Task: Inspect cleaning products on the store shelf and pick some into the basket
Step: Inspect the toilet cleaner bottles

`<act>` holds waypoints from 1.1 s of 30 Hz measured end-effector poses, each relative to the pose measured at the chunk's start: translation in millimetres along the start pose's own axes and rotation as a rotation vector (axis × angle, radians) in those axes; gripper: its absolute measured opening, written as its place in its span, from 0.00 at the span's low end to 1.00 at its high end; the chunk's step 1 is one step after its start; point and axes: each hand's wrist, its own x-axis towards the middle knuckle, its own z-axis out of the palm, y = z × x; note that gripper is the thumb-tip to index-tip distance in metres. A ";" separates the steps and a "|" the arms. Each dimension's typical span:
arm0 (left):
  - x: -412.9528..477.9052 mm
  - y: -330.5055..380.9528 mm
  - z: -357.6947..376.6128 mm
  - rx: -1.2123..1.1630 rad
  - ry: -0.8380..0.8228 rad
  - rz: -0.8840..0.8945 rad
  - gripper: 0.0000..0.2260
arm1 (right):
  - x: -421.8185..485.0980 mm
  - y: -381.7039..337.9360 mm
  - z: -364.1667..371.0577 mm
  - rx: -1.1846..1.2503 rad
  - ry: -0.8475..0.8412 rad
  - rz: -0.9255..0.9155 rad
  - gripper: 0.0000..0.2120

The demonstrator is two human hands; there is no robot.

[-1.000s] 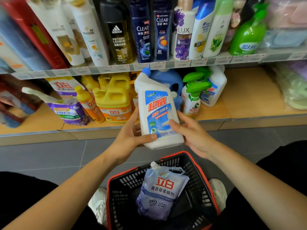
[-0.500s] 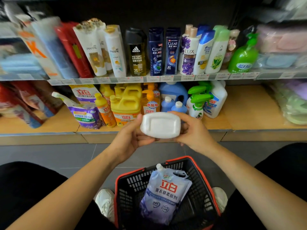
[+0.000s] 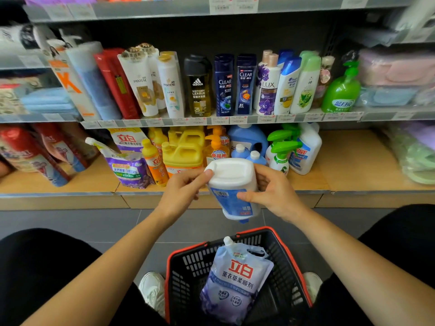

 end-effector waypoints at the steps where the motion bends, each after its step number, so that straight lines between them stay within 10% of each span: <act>1: -1.0 -0.4 -0.4 0.055 0.018 0.096 0.10 | 0.6 2.2 -0.1 -0.007 0.005 0.000 0.29; 6: -9.5 -4.0 9.7 0.264 -0.072 0.376 0.21 | 2.7 10.3 0.0 -0.049 0.023 -0.006 0.29; 21: -15.3 -1.9 23.1 0.361 0.161 0.630 0.09 | 2.0 17.9 3.1 -0.106 0.077 0.017 0.31; 27: -10.6 6.6 34.6 0.424 -0.101 0.602 0.18 | -3.0 10.8 11.3 -0.104 0.060 0.006 0.29; 33: -4.1 1.5 33.4 0.197 -0.021 0.415 0.12 | -5.5 14.8 15.5 -0.153 0.024 -0.003 0.32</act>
